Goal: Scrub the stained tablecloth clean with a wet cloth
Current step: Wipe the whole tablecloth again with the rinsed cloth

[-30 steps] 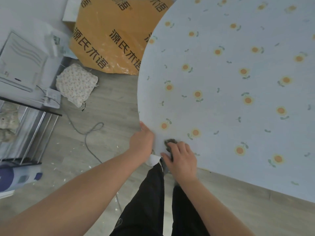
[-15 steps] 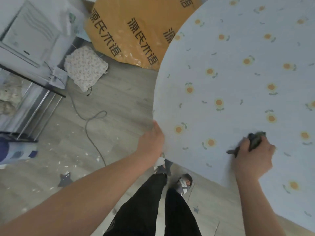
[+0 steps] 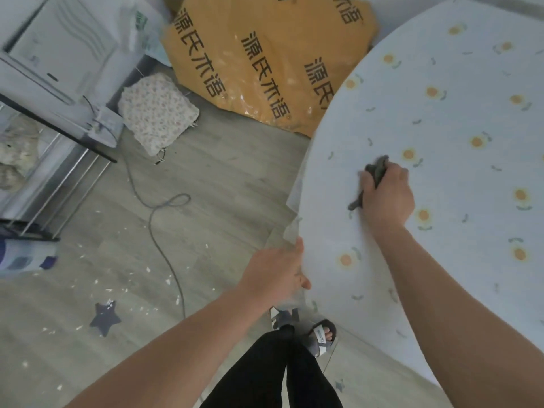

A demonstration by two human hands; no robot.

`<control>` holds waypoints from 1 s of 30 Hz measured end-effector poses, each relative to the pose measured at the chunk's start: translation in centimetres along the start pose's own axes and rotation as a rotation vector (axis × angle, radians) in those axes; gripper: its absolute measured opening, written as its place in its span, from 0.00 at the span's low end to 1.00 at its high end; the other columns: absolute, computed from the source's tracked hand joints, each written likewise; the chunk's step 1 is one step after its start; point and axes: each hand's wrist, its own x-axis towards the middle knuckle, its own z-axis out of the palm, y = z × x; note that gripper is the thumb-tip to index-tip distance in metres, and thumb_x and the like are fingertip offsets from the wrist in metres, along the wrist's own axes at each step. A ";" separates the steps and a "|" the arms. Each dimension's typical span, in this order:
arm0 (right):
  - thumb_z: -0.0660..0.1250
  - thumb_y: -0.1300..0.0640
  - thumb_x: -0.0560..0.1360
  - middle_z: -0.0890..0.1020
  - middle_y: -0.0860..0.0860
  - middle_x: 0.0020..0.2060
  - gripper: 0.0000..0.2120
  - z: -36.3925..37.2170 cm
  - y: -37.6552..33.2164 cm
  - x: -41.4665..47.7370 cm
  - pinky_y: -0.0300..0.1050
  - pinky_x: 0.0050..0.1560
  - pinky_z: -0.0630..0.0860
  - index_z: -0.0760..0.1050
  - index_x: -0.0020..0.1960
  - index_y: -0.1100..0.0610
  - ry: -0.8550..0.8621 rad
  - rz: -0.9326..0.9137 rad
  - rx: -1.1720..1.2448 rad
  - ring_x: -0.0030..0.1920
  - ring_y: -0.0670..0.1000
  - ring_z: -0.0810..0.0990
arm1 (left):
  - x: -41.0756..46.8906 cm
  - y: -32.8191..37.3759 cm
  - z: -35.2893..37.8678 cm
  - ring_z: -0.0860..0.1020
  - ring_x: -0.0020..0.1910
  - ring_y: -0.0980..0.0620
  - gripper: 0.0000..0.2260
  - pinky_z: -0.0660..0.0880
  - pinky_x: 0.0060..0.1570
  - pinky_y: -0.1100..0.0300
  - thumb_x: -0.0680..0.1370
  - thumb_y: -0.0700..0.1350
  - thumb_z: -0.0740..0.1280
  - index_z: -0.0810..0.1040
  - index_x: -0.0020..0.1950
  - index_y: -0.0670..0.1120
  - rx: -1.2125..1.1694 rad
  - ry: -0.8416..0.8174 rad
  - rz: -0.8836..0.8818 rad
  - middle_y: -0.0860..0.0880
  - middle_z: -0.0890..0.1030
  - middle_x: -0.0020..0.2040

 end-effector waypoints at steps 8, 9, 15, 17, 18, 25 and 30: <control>0.68 0.47 0.76 0.75 0.49 0.42 0.08 4.1 -4.8 -9.4 0.46 0.30 0.74 0.76 0.49 0.51 -0.179 -0.602 0.048 0.38 0.53 0.79 | 1.6 -5.9 -2.5 0.82 0.50 0.48 0.12 0.77 0.51 0.53 0.82 0.55 0.67 0.82 0.62 0.52 -0.219 0.207 -0.127 0.52 0.86 0.48; 0.69 0.48 0.76 0.76 0.48 0.41 0.07 4.2 -4.1 -11.5 0.44 0.27 0.73 0.77 0.48 0.52 -0.183 -0.678 0.074 0.37 0.52 0.78 | 1.8 -6.5 -2.7 0.83 0.50 0.48 0.11 0.76 0.50 0.55 0.82 0.54 0.67 0.82 0.61 0.52 -0.210 0.239 -0.136 0.52 0.86 0.47; 0.65 0.49 0.80 0.78 0.50 0.41 0.09 2.4 -0.2 -8.4 0.43 0.31 0.72 0.80 0.50 0.52 -0.010 -0.718 -0.006 0.37 0.54 0.79 | 3.2 -7.3 -4.4 0.81 0.51 0.48 0.12 0.76 0.52 0.55 0.81 0.48 0.67 0.80 0.64 0.50 -0.216 0.200 -0.121 0.52 0.84 0.51; 0.64 0.48 0.81 0.77 0.52 0.48 0.09 1.1 1.1 -3.6 0.44 0.36 0.69 0.78 0.55 0.51 0.084 -0.302 0.001 0.41 0.57 0.80 | 3.7 -6.8 -4.6 0.81 0.52 0.50 0.12 0.77 0.54 0.54 0.81 0.49 0.67 0.80 0.63 0.49 -0.259 0.203 -0.134 0.53 0.84 0.54; 0.62 0.47 0.82 0.76 0.52 0.50 0.10 0.8 1.6 -1.8 0.45 0.37 0.68 0.76 0.56 0.52 0.121 -0.132 0.007 0.42 0.59 0.80 | 3.8 -6.4 -4.4 0.81 0.52 0.50 0.11 0.77 0.55 0.54 0.81 0.50 0.67 0.81 0.62 0.49 -0.302 0.218 -0.152 0.53 0.84 0.54; 0.64 0.49 0.81 0.79 0.49 0.47 0.09 3.3 -1.0 -9.0 0.46 0.36 0.76 0.79 0.55 0.53 0.035 -0.425 0.059 0.44 0.53 0.80 | 3.8 -2.8 -3.1 0.81 0.54 0.47 0.10 0.77 0.53 0.54 0.81 0.50 0.66 0.80 0.60 0.50 -0.194 0.142 -0.194 0.50 0.85 0.53; 0.65 0.49 0.80 0.78 0.47 0.41 0.09 4.2 1.8 -16.9 0.45 0.27 0.73 0.81 0.50 0.52 0.004 -0.680 0.093 0.37 0.51 0.78 | 3.7 -1.9 -2.8 0.81 0.58 0.45 0.10 0.77 0.55 0.54 0.80 0.47 0.68 0.80 0.61 0.51 -0.066 0.135 -0.183 0.49 0.84 0.56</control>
